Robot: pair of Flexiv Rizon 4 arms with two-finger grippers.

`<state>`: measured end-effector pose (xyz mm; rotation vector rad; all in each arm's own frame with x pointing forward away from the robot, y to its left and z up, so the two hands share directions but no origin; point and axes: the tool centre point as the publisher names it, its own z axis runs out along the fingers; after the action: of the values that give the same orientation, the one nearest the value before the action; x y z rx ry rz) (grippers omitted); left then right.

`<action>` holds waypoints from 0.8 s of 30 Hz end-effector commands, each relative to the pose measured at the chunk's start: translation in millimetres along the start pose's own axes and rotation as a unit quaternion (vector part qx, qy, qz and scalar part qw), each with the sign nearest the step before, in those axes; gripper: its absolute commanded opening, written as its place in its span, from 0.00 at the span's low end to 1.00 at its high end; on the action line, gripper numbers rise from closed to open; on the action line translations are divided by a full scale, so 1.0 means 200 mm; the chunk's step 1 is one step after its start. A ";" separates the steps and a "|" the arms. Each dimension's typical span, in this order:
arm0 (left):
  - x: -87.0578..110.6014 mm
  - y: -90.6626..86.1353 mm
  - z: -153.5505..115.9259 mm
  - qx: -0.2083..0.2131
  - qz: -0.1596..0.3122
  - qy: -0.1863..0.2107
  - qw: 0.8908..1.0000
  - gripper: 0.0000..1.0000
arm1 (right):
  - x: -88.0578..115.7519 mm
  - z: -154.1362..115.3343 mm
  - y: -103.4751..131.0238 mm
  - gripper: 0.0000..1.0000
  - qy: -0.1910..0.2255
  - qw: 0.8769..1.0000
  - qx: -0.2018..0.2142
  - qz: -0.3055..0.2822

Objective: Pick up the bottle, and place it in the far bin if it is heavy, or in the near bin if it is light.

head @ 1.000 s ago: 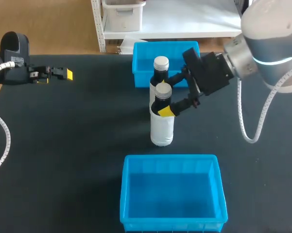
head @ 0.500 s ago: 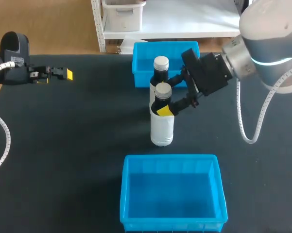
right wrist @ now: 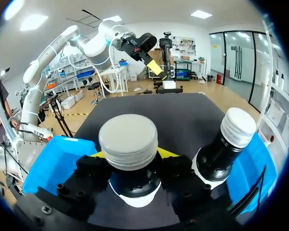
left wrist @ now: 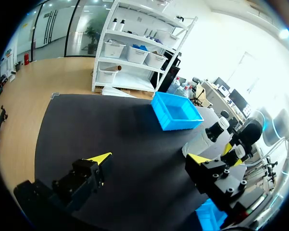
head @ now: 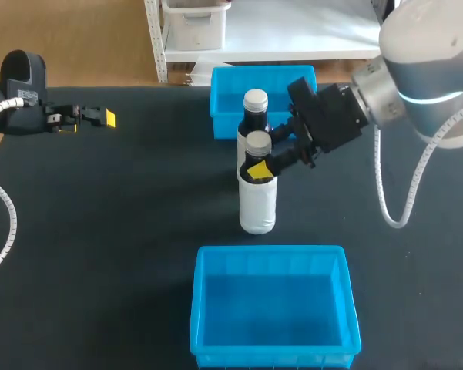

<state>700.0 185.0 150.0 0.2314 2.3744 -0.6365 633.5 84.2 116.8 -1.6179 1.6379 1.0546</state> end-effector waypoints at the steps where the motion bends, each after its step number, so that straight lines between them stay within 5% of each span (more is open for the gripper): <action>1: 0.00 0.00 0.00 0.000 0.000 0.000 1.000 1.00 | 0.00 0.01 0.00 0.42 0.000 1.000 -0.001 -0.001; 5: 0.00 0.00 0.00 0.000 0.000 0.000 1.000 1.00 | 0.00 0.00 0.00 0.26 -0.001 1.000 0.000 -0.001; 9: 0.00 0.00 0.00 0.000 0.000 0.000 1.000 1.00 | -0.02 -0.03 0.00 0.00 -0.004 1.000 0.008 -0.006; 24: 0.00 0.00 0.00 0.000 0.000 0.000 1.000 1.00 | -0.12 -0.37 -0.01 0.00 -0.003 0.998 0.064 -0.018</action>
<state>700.0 185.0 150.0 0.2314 2.3744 -0.6365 654.8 45.9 162.8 -1.5623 1.6217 0.9419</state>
